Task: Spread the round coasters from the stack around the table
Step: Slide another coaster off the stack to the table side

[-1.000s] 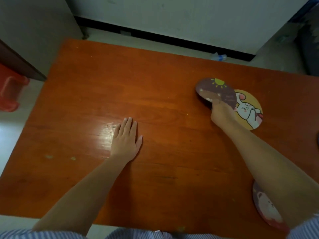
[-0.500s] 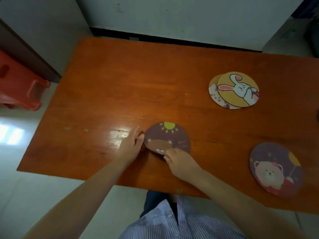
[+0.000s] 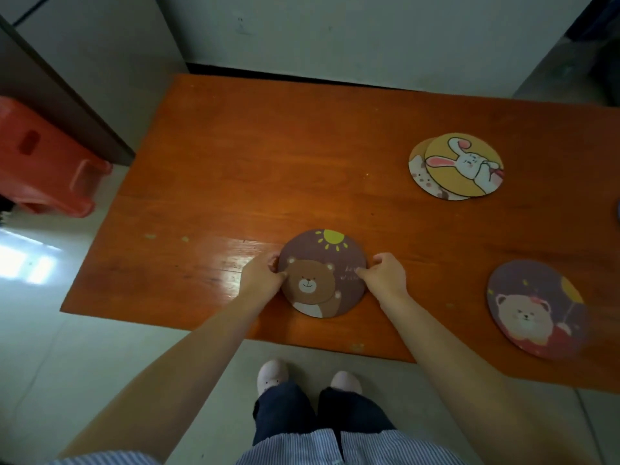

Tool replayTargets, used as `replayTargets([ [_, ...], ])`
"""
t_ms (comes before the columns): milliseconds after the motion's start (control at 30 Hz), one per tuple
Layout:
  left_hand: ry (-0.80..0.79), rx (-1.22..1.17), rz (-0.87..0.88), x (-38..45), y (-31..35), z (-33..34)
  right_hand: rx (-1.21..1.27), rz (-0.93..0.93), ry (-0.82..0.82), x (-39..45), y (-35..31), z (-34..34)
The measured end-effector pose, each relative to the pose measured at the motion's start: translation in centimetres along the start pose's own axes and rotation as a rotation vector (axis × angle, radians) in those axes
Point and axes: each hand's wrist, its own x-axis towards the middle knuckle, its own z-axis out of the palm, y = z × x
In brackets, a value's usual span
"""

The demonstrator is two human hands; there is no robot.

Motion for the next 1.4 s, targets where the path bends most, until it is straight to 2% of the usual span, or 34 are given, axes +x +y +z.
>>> replayTargets([
  [200,-0.051,0.074,0.090,0.6,-0.2,-1.9,-0.097,-0.031,0.093,-0.3,-1.5,2.0],
  [367,-0.110,0.170,0.113,1.3,-1.4,-3.4,-0.218,-0.031,0.107,-0.7,-1.6,3.1],
  [667,-0.117,0.244,0.256,2.3,-2.3,-3.1,-0.154,0.009,0.284,-1.5,-2.1,3.7],
  [967,-0.164,0.422,0.289,3.6,-2.2,-3.0,-0.303,0.043,0.308,-1.7,-2.5,4.1],
  [1100,-0.072,0.539,0.341,3.0,-3.3,-3.9,-0.538,-0.147,0.335,-1.9,-2.4,4.4],
  [1233,0.060,0.648,0.397,2.9,-5.9,-6.9,-0.561,-0.387,0.237,-1.7,-4.8,7.0],
  [1400,0.175,0.716,0.269,2.9,-10.5,-13.3,-0.591,-0.650,0.080,-1.8,-10.8,13.2],
])
